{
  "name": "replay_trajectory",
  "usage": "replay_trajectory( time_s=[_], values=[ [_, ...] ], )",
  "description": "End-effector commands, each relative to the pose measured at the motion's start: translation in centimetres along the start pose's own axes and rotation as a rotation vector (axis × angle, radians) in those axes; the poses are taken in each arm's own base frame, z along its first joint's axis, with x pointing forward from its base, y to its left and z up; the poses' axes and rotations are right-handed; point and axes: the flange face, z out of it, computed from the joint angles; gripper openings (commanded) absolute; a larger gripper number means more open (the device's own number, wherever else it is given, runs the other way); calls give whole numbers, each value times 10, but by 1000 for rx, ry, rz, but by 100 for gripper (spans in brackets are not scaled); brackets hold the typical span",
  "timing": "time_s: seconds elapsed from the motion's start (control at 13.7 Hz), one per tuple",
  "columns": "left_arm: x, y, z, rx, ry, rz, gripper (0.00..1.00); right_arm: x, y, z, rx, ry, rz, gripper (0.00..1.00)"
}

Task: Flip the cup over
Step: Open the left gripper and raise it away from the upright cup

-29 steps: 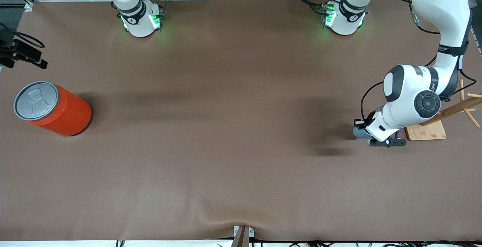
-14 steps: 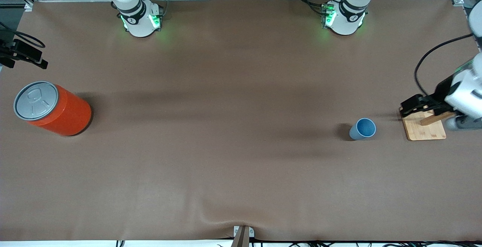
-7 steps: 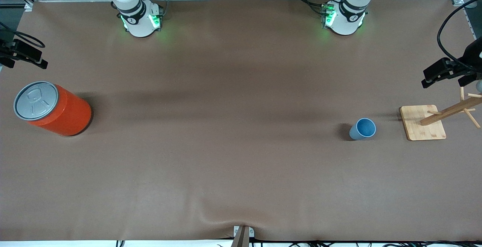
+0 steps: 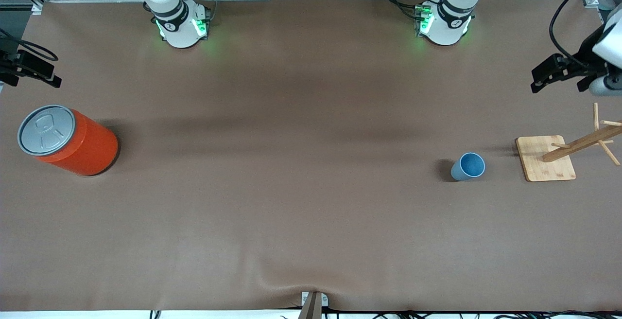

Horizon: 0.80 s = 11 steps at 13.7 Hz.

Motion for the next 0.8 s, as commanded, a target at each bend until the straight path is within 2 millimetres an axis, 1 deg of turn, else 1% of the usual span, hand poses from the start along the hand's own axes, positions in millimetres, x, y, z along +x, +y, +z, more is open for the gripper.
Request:
replay_trajectory(
  time_s=[0.0,0.07,0.22,0.73],
  values=[
    [4,-9,-8,19,10,8,100,-3,3,-5,-20,-4,-1,100],
    [9,-15,-10,18,2,-2,100,-3,3,-6,-20,-2,-1,100],
    [10,-17,-15,17,-25,-5,100,-3,2,-6,-18,-2,-3,100],
    [3,-12,-18,15,-50,4,100,-2,2,-5,-18,-2,-3,100]
  ],
)
